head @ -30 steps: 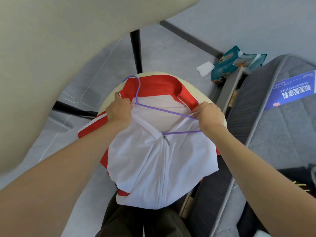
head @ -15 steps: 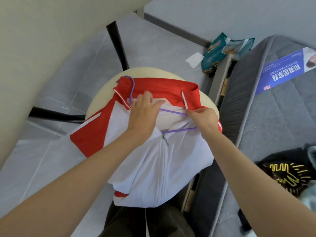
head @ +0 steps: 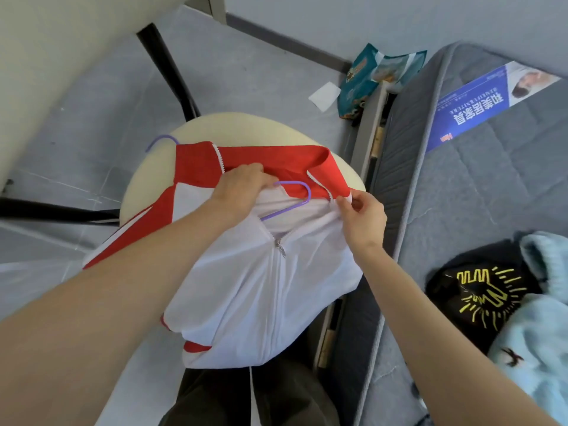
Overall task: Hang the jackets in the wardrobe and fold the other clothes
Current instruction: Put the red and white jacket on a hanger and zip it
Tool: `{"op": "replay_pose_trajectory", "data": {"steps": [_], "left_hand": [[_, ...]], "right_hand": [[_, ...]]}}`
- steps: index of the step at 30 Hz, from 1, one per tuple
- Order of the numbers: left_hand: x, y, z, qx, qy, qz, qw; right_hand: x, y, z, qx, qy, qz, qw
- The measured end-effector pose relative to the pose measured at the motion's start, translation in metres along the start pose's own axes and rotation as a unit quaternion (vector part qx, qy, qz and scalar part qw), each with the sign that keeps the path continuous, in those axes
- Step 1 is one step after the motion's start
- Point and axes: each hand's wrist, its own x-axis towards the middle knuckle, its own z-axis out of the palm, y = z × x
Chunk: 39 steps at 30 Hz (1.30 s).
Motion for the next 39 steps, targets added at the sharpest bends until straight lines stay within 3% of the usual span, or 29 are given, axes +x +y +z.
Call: {"op": "replay_pose_trajectory", "data": {"steps": [6, 9, 11, 13, 15, 18, 20, 22, 25, 27, 31, 37, 39], "left_hand": [[-0.004, 0.023, 0.015, -0.05, -0.023, 0.004, 0.999], [-0.017, 0.014, 0.022, -0.04, 0.07, 0.023, 0.997], [-0.033, 0.007, 0.024, -0.044, 0.181, 0.038, 0.982], [-0.05, -0.001, 0.026, -0.071, 0.221, 0.01, 0.973], [-0.067, -0.01, 0.032, -0.078, 0.179, 0.004, 0.981], [-0.094, -0.02, 0.044, -0.067, 0.089, 0.03, 0.993], [-0.11, -0.022, 0.052, -0.077, 0.105, 0.006, 0.991], [-0.124, -0.023, 0.059, -0.095, 0.132, -0.045, 0.986], [-0.141, -0.023, 0.074, -0.096, 0.078, -0.07, 0.99], [-0.15, -0.022, 0.085, -0.121, 0.056, -0.072, 0.989], [-0.16, -0.019, 0.098, -0.159, 0.082, -0.067, 0.982], [-0.152, -0.012, 0.105, -0.066, 0.112, -0.13, 0.983], [-0.145, -0.008, 0.104, -0.056, 0.104, -0.159, 0.98]], "right_hand": [[-0.008, -0.037, -0.006, 0.184, -0.08, -0.03, 0.979], [-0.009, -0.046, -0.003, 0.206, -0.148, -0.035, 0.967], [-0.01, -0.047, 0.003, 0.184, -0.187, -0.047, 0.964], [-0.012, -0.046, 0.012, 0.14, -0.244, -0.044, 0.958], [-0.015, -0.037, 0.021, 0.08, -0.283, -0.046, 0.955], [-0.028, -0.021, 0.026, 0.019, -0.226, -0.091, 0.97], [-0.038, -0.011, 0.023, -0.015, -0.203, -0.121, 0.972], [-0.048, -0.001, 0.02, -0.063, -0.265, -0.129, 0.954], [-0.068, 0.013, 0.026, -0.131, -0.359, -0.144, 0.913], [-0.078, 0.019, 0.035, -0.147, -0.352, -0.17, 0.909], [-0.086, 0.021, 0.052, -0.213, -0.289, -0.224, 0.906], [-0.08, 0.014, 0.062, -0.298, -0.3, -0.211, 0.882], [-0.078, 0.013, 0.062, -0.279, -0.311, -0.181, 0.89]]}}
